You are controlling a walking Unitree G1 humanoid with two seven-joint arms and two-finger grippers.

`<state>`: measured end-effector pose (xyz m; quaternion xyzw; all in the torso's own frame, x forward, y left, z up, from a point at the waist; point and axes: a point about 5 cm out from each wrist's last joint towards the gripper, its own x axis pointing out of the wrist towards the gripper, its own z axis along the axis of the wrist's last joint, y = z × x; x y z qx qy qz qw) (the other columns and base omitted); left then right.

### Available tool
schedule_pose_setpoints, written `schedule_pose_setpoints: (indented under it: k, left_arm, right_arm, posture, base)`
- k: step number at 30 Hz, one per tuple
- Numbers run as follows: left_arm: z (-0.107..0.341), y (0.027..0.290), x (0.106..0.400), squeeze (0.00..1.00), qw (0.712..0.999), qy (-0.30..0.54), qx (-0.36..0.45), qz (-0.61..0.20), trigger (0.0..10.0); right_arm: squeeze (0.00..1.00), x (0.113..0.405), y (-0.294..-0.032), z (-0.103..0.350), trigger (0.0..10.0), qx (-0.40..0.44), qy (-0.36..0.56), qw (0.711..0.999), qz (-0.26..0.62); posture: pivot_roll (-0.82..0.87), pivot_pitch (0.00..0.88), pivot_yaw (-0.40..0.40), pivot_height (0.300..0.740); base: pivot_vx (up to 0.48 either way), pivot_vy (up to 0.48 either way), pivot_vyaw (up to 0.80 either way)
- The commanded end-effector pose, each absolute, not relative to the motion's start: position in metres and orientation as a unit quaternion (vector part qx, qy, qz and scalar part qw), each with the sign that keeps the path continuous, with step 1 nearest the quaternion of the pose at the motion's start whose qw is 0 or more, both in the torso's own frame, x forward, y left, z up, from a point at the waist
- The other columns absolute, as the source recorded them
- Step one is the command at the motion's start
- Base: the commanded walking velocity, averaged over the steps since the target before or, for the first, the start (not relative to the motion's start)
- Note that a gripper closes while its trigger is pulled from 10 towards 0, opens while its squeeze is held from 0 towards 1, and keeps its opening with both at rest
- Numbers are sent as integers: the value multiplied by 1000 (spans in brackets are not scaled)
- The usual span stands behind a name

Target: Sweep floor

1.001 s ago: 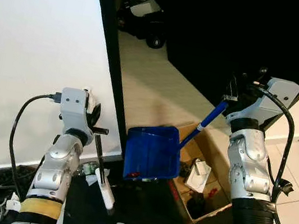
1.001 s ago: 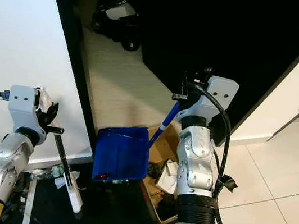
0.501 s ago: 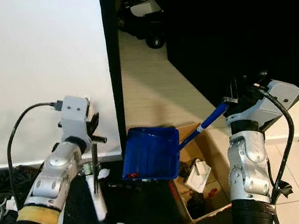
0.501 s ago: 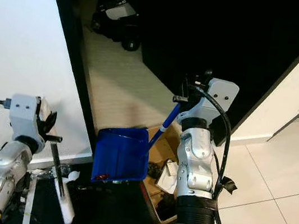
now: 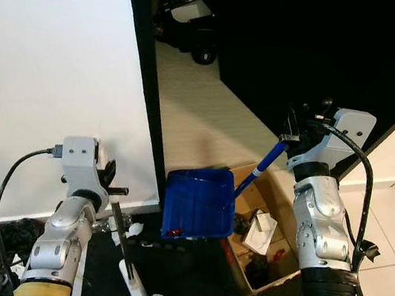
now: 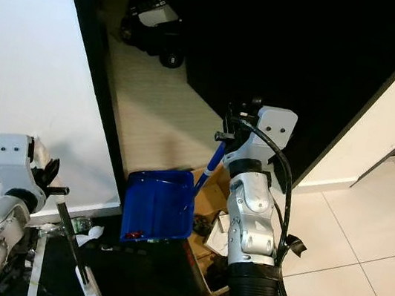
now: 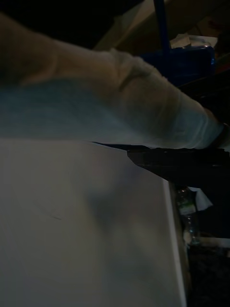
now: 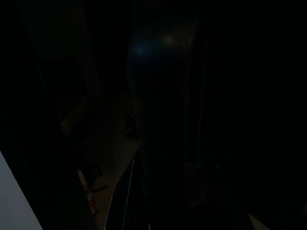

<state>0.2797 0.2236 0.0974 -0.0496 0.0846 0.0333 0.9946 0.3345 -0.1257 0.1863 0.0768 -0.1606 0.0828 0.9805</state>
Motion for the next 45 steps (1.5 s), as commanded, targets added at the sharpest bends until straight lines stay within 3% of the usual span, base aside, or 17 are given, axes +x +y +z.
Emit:
schedule_pose_setpoints:
  k: [1,10,15,27,34,45]
  left_arm:
    - [104,234,279,0,996,76,-15,49,10000]
    - [109,245,281,0,996,62,44,45,10000]
    - [125,236,294,0,998,31,53,9,10000]
    - [131,218,299,0,999,11,35,-17,10000]
    - [136,207,301,0,999,1,-22,-48,10000]
    - [138,212,299,0,999,2,-1,-44,10000]
  right_arm:
    - [0,335,-107,190,10000,118,-162,972,121]
    - [0,331,-99,187,10000,115,-155,970,147]
    - [0,332,-96,186,10000,118,-151,970,149]
    - [0,331,-90,191,10000,119,-158,966,164]
    - [0,329,-87,191,10000,123,-155,966,166]
    - [0,325,-78,193,10000,132,-157,964,170]
  posture:
    - [210,117,19,740]
    - [213,125,17,740]
    - [211,125,12,740]
    - [205,130,10,740]
    - [203,135,10,740]
    - [204,154,8,740]
  base:
    - [0,0,0]
    - [0,0,0]
    - [0,0,0]
    - [0,0,0]
    - [0,0,0]
    - [0,0,0]
